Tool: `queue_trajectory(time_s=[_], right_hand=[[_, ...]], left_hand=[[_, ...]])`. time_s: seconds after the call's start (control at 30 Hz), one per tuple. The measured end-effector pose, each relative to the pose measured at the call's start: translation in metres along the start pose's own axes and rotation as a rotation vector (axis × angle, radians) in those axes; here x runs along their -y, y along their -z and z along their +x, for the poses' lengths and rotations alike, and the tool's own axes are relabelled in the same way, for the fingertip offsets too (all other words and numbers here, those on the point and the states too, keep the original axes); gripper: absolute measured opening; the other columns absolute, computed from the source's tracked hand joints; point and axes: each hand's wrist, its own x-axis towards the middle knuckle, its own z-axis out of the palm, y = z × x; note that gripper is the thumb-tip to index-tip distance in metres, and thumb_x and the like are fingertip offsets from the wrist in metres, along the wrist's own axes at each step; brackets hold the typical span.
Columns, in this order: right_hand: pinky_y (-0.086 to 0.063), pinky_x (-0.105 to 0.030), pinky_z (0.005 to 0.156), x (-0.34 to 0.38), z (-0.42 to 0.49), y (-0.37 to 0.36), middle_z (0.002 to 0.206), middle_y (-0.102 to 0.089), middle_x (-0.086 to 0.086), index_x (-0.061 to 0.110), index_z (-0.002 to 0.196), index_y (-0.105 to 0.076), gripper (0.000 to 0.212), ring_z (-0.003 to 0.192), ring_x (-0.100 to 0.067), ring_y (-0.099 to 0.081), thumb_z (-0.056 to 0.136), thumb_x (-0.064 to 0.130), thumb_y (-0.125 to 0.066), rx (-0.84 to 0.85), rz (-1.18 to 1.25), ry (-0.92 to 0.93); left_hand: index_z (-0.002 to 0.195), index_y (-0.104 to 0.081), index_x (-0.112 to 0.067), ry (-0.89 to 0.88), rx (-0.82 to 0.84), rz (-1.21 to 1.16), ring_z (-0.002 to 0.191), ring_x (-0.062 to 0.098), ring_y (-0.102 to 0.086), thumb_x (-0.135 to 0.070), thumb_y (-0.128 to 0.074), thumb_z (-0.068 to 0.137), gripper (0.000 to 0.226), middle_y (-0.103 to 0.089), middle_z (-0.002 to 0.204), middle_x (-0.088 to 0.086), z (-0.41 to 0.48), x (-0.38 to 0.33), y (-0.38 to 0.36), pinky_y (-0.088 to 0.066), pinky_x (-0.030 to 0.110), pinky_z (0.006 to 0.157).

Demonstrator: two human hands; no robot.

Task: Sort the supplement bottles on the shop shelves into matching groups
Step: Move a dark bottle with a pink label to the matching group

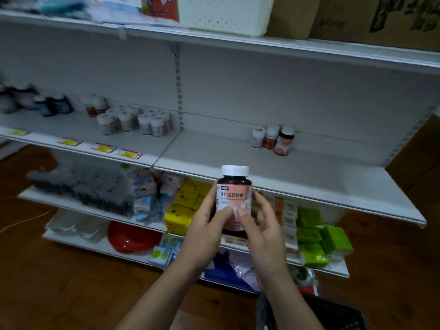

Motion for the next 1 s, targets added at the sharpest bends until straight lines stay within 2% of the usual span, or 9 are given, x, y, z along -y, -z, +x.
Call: queue_trajectory(time_s=[0.07, 0.17, 0.33, 0.47, 0.57, 0.63, 0.73, 0.9, 1.0], right_hand=[[-0.056, -0.028, 0.085, -0.005, 0.001, -0.035, 0.112, -0.070, 0.010, 0.045, 0.115, -0.054, 0.043, 0.104, -0.006, -0.067, 0.087, 0.015, -0.066, 0.054, -0.021, 0.003], [-0.056, -0.030, 0.089, -0.015, 0.001, -0.096, 0.119, -0.068, 0.007, 0.043, 0.118, -0.055, 0.049, 0.107, -0.007, -0.066, 0.085, 0.010, -0.068, 0.145, -0.018, -0.010], [-0.057, -0.022, 0.078, -0.029, 0.004, -0.207, 0.117, -0.067, 0.004, 0.041, 0.116, -0.055, 0.050, 0.101, -0.006, -0.068, 0.085, 0.003, -0.066, 0.299, -0.006, -0.045], [-0.057, -0.018, 0.074, -0.039, 0.001, -0.286, 0.116, -0.067, 0.006, 0.032, 0.127, -0.051, 0.048, 0.097, 0.000, -0.068, 0.089, 0.005, -0.063, 0.402, -0.013, -0.101], [-0.057, -0.018, 0.073, -0.041, 0.005, -0.333, 0.117, -0.064, 0.011, 0.040, 0.123, -0.049, 0.046, 0.099, 0.002, -0.066, 0.090, 0.012, -0.064, 0.467, -0.021, -0.126], [-0.058, -0.019, 0.077, -0.041, 0.013, -0.359, 0.115, -0.064, 0.015, 0.041, 0.121, -0.049, 0.045, 0.099, 0.002, -0.066, 0.090, 0.013, -0.064, 0.505, -0.023, -0.127], [-0.057, -0.027, 0.088, -0.044, 0.031, -0.393, 0.112, -0.067, 0.015, 0.038, 0.125, -0.051, 0.046, 0.101, 0.000, -0.066, 0.089, 0.014, -0.065, 0.541, -0.067, -0.102], [-0.056, -0.017, 0.077, -0.057, 0.077, -0.448, 0.110, -0.068, 0.016, 0.037, 0.125, -0.052, 0.045, 0.097, 0.003, -0.066, 0.089, 0.014, -0.065, 0.575, -0.075, -0.091], [-0.055, -0.016, 0.074, -0.076, 0.111, -0.486, 0.109, -0.069, 0.012, 0.034, 0.125, -0.053, 0.045, 0.098, 0.000, -0.068, 0.088, 0.013, -0.066, 0.586, -0.060, -0.101]], left_hand=[[0.143, -0.040, -0.033, 0.044, -0.058, -0.042, 0.104, 0.001, -0.065, -0.015, -0.046, 0.099, 0.049, -0.067, 0.119, -0.011, -0.002, 0.002, 0.037, -0.052, 0.017, 0.078], [0.143, -0.040, -0.033, 0.068, -0.160, -0.077, 0.096, -0.006, -0.066, -0.008, -0.044, 0.099, 0.051, -0.067, 0.113, -0.016, -0.008, 0.000, 0.102, -0.050, 0.011, 0.072], [0.141, -0.043, -0.035, 0.079, -0.305, -0.110, 0.095, 0.002, -0.068, -0.006, -0.046, 0.097, 0.053, -0.067, 0.121, -0.005, -0.022, -0.004, 0.212, -0.054, 0.018, 0.072], [0.138, -0.047, -0.036, 0.070, -0.422, -0.140, 0.101, 0.009, -0.068, -0.009, -0.052, 0.095, 0.051, -0.070, 0.115, -0.007, -0.034, -0.007, 0.287, -0.056, 0.023, 0.076], [0.133, -0.050, -0.039, 0.071, -0.486, -0.168, 0.099, 0.010, -0.069, -0.011, -0.056, 0.093, 0.049, -0.070, 0.112, -0.007, -0.035, -0.010, 0.333, -0.057, 0.025, 0.075], [0.132, -0.050, -0.040, 0.066, -0.514, -0.177, 0.100, 0.012, -0.069, -0.014, -0.058, 0.092, 0.048, -0.070, 0.114, -0.005, -0.031, -0.012, 0.357, -0.057, 0.029, 0.080], [0.124, -0.054, -0.039, 0.053, -0.570, -0.194, 0.098, 0.011, -0.069, -0.016, -0.060, 0.090, 0.042, -0.070, 0.111, -0.004, -0.017, -0.012, 0.389, -0.057, 0.027, 0.076], [0.127, -0.052, -0.026, 0.061, -0.612, -0.190, 0.102, 0.018, -0.069, -0.016, -0.060, 0.089, 0.040, -0.070, 0.114, 0.002, 0.024, -0.008, 0.442, -0.057, 0.030, 0.081], [0.126, -0.050, -0.021, 0.084, -0.635, -0.179, 0.100, 0.018, -0.069, -0.013, -0.059, 0.090, 0.038, -0.068, 0.115, 0.005, 0.055, -0.002, 0.478, -0.057, 0.027, 0.078]])
